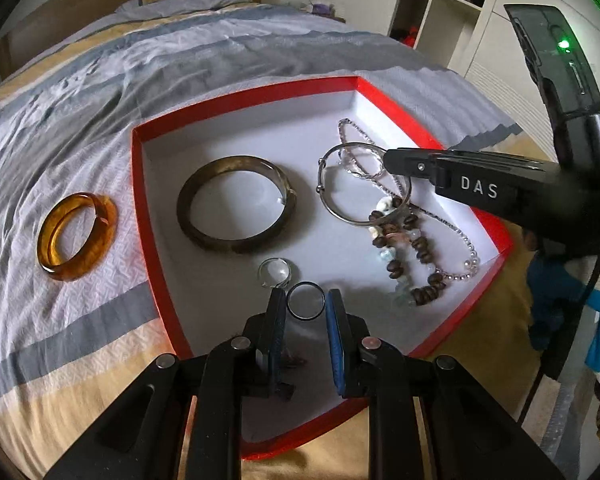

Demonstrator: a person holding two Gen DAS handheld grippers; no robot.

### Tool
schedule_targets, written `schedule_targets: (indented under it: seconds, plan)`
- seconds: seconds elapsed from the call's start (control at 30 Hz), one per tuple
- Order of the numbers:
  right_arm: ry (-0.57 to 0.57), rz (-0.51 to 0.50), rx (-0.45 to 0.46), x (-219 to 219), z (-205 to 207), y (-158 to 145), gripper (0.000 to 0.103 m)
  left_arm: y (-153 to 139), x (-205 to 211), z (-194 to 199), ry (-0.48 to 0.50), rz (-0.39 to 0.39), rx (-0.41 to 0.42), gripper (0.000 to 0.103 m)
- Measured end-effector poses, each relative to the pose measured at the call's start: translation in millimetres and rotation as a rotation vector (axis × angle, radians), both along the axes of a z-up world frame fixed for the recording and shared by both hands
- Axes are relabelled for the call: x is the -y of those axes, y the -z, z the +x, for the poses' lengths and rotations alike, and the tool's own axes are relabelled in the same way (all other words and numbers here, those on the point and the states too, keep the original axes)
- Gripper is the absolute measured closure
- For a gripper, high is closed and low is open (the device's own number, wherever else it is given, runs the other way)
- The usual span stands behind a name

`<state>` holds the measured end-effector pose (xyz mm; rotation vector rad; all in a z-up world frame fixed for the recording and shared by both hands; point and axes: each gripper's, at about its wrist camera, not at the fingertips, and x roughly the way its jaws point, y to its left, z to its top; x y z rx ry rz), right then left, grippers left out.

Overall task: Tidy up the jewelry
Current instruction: 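Carry the ring in the left tool while the right tool carries the hoop bangle into the red box, then open the left tool to drop the ring while the right tool releases the hoop bangle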

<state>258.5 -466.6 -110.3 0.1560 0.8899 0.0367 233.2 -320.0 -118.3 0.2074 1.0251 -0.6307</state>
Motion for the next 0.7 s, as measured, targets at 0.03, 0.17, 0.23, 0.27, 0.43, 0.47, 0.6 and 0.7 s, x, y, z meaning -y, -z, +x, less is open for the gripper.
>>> schedule_targets:
  seconds: [0.03, 0.17, 0.23, 0.27, 0.43, 0.47, 0.6, 0.7]
  plan:
    - [-0.003, -0.007, 0.002, -1, -1, 0, 0.098, 0, 0, 0, 0.000, 0.001, 0.001, 0.083]
    - [0.006, -0.013, -0.004, -1, -3, 0, 0.097, -2, -3, 1, -0.021, -0.001, 0.002, 0.083]
    - [0.011, -0.014, -0.006, -1, -4, -1, 0.097, -3, -7, 1, -0.030, -0.009, -0.005, 0.083]
    - [0.015, -0.021, -0.004, -2, -7, -2, 0.096, -4, -10, 1, -0.033, -0.011, -0.007, 0.081]
    - [0.022, -0.024, 0.011, -1, -18, -12, 0.082, -16, -19, -7, -0.045, -0.021, 0.010, 0.070]
    - [0.026, -0.034, 0.019, -1, -23, -17, 0.081, -20, -21, -10, -0.048, -0.024, 0.016, 0.067]
    - [0.042, -0.034, 0.038, 0, -41, -34, 0.081, -37, -35, -20, -0.077, -0.037, 0.043, 0.055]
    - [0.052, -0.036, 0.050, -2, -58, -46, 0.081, -52, -52, -31, -0.110, -0.049, 0.067, 0.047]
